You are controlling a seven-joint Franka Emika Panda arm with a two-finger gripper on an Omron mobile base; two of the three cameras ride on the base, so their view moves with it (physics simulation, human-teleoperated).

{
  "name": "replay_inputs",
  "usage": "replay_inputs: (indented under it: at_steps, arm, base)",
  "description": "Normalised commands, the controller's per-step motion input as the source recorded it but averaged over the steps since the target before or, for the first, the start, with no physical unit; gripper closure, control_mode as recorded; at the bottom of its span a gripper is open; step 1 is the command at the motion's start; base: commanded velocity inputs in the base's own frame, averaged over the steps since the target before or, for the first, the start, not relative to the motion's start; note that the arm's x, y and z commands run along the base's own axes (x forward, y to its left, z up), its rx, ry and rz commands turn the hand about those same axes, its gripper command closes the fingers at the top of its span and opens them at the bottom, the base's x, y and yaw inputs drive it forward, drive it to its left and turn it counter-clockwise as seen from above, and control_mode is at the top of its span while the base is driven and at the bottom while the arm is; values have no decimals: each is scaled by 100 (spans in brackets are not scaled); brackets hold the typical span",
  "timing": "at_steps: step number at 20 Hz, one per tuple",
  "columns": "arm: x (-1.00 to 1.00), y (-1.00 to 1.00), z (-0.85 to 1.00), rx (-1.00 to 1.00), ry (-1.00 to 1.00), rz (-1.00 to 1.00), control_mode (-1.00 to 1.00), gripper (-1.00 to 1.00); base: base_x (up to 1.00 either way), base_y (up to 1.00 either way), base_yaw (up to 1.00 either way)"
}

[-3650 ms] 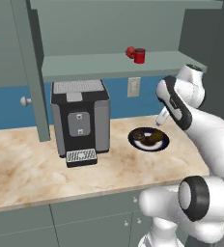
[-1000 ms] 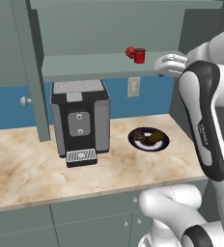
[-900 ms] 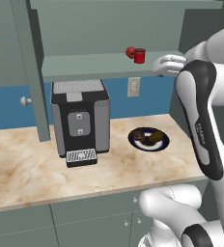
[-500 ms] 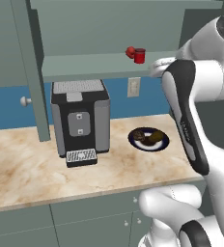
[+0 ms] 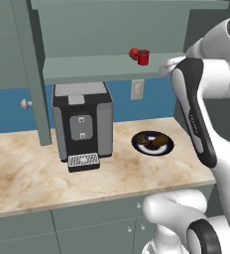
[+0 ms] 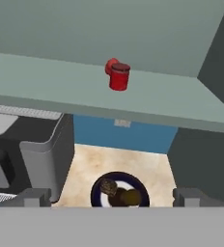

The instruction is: Pick the avocado and bread from the counter and place them on the plate. Then pick the jam from the cabinet and place it next to the plate. Lastly close the cabinet door.

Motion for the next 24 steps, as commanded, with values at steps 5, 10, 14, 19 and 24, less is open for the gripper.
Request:
replay_inputs:
  at_steps: [5, 10, 14, 19, 24]
  arm:
    - [52, -3, -14, 9, -9, 0, -100, -100]
    - [54, 0, -1, 6, -1, 0, -100, -100]
    - [42, 0, 8, 3, 8, 0, -100, -100]
    - [37, 0, 4, 0, 11, 0, -100, -100]
    - [45, 0, -3, 0, 1, 0, -100, -100]
  base:
    - [0, 0, 0]
    - [0, 0, 0]
    - [0, 0, 0]
    - [0, 0, 0]
    - [0, 0, 0]
